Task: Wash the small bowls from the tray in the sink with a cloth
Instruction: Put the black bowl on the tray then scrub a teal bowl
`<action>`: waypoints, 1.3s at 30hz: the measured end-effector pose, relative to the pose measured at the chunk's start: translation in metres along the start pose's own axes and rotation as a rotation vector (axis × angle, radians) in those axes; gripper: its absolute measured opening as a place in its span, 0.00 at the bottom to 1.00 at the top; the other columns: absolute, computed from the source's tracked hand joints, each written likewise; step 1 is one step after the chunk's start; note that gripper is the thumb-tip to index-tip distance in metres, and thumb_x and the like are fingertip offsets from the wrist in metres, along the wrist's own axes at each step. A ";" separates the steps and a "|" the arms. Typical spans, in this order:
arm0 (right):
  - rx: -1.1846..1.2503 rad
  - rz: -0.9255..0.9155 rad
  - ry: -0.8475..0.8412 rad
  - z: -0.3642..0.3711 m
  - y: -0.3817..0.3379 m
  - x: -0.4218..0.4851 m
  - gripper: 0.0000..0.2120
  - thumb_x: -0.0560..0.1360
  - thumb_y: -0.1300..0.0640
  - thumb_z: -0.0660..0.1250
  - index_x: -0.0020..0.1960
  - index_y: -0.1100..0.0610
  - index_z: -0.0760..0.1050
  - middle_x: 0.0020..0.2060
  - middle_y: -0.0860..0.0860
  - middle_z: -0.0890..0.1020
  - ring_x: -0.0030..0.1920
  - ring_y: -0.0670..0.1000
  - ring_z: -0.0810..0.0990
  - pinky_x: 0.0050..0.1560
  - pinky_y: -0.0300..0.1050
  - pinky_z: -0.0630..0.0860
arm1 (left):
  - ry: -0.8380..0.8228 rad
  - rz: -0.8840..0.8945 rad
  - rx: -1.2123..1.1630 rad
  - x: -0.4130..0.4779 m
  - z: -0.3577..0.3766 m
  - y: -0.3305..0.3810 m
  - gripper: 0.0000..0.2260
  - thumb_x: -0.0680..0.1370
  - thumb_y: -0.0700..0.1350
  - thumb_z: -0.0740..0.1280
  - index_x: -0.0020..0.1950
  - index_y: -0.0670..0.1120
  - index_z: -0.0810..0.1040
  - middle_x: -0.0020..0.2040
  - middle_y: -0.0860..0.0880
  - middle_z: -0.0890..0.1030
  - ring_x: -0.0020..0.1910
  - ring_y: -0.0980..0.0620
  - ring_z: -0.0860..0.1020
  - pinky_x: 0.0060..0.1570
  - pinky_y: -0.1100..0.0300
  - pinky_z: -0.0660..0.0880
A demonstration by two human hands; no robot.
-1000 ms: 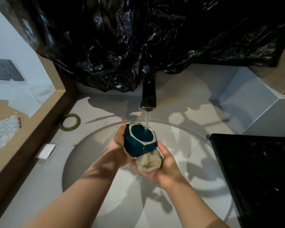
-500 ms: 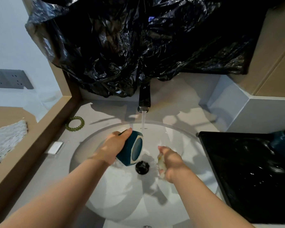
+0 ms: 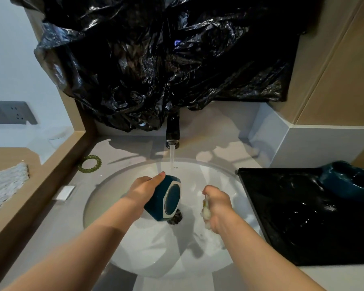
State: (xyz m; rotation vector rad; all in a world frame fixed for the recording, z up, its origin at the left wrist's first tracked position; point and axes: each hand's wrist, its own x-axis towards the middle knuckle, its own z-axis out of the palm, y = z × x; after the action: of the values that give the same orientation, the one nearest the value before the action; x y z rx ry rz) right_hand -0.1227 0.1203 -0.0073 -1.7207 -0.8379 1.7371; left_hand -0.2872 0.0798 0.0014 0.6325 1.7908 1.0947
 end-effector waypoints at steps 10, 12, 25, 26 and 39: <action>0.016 0.036 -0.112 -0.015 -0.011 -0.004 0.19 0.77 0.51 0.62 0.31 0.60 0.66 0.21 0.54 0.63 0.25 0.53 0.61 0.27 0.38 0.55 | -0.135 -0.396 -0.657 0.000 0.003 -0.011 0.17 0.78 0.57 0.63 0.49 0.43 0.80 0.39 0.42 0.84 0.44 0.41 0.80 0.44 0.43 0.76; -0.006 0.009 -0.126 -0.016 -0.015 -0.001 0.19 0.77 0.51 0.63 0.32 0.60 0.67 0.17 0.54 0.64 0.24 0.54 0.62 0.29 0.40 0.55 | -0.153 -0.305 -0.553 0.000 0.004 -0.008 0.16 0.77 0.57 0.64 0.47 0.43 0.80 0.39 0.42 0.84 0.45 0.41 0.80 0.49 0.44 0.76; -0.226 -0.485 0.028 -0.089 -0.066 0.002 0.08 0.74 0.54 0.66 0.43 0.59 0.74 0.26 0.53 0.78 0.29 0.51 0.78 0.36 0.42 0.73 | -0.249 0.342 0.416 -0.042 0.090 0.070 0.10 0.73 0.46 0.71 0.51 0.50 0.73 0.47 0.48 0.80 0.45 0.48 0.80 0.41 0.58 0.75; -0.220 -0.521 0.052 -0.099 -0.072 0.000 0.07 0.72 0.54 0.67 0.44 0.58 0.75 0.33 0.54 0.80 0.37 0.53 0.80 0.41 0.46 0.74 | -0.259 0.413 0.496 -0.046 0.104 0.077 0.11 0.73 0.47 0.71 0.51 0.50 0.72 0.46 0.48 0.79 0.45 0.49 0.79 0.40 0.59 0.74; -0.323 -0.565 0.251 -0.266 -0.088 0.021 0.09 0.74 0.52 0.64 0.38 0.55 0.69 0.36 0.52 0.75 0.43 0.54 0.75 0.43 0.48 0.68 | -0.360 1.088 1.076 -0.066 0.271 0.093 0.12 0.75 0.50 0.67 0.52 0.48 0.67 0.51 0.49 0.76 0.52 0.47 0.74 0.43 0.59 0.60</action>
State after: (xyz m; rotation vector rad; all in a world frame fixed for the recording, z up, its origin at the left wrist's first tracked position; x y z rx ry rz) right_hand 0.1382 0.2074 0.0495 -1.6343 -1.3794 1.0318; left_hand -0.0186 0.1843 0.0609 2.4571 1.5637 0.4264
